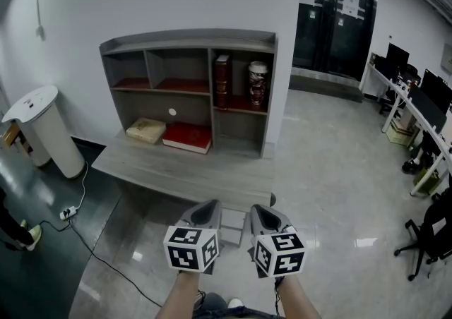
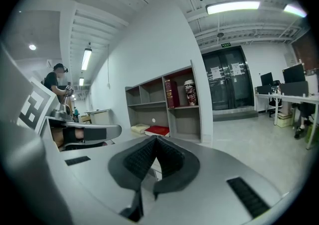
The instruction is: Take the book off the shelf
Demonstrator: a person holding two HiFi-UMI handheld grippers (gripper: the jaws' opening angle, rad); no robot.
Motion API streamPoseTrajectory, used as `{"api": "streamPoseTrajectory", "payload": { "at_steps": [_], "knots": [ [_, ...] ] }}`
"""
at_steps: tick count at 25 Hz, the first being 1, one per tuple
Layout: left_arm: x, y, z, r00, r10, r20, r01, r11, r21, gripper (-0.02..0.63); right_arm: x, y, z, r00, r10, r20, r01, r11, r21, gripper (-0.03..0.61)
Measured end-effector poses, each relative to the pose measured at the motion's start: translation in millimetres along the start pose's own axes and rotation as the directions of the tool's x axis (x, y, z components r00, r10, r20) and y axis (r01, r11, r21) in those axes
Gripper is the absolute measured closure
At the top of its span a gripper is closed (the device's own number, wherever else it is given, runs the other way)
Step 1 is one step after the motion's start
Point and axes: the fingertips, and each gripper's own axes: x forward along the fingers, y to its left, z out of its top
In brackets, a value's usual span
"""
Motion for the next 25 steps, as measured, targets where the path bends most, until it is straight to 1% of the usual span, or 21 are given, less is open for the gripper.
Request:
{"api": "streamPoseTrajectory", "payload": {
  "at_steps": [6, 13, 19, 25],
  "knots": [
    [6.1, 3.3, 16.8, 1.0, 0.024, 0.018, -0.024, 1.0, 0.003, 0.603, -1.6, -9.5, 13.7, 1.0, -0.014, 0.027, 0.014, 1.0, -0.02, 0.571],
    [19.5, -1.9, 35.4, 0.999, 0.02, 0.029, -0.021, 0.999, 0.046, 0.603, 4.5, -11.5, 28.8, 0.999, 0.0, 0.049, 0.002, 0.999, -0.045, 0.571],
    [36.6, 3.1, 51.9, 0.999, 0.017, 0.05, -0.019, 0.998, 0.053, 0.603, 21.9, -16.0, 32.2, 0.999, 0.005, 0.042, -0.003, 0.999, -0.047, 0.571],
    [66.1, 18.4, 57.5, 0.999, 0.017, 0.041, -0.019, 0.999, 0.045, 0.602, 54.3, -28.4, 33.3, 1.0, 0.003, 0.015, -0.002, 0.999, -0.043, 0.571]
  ]
}}
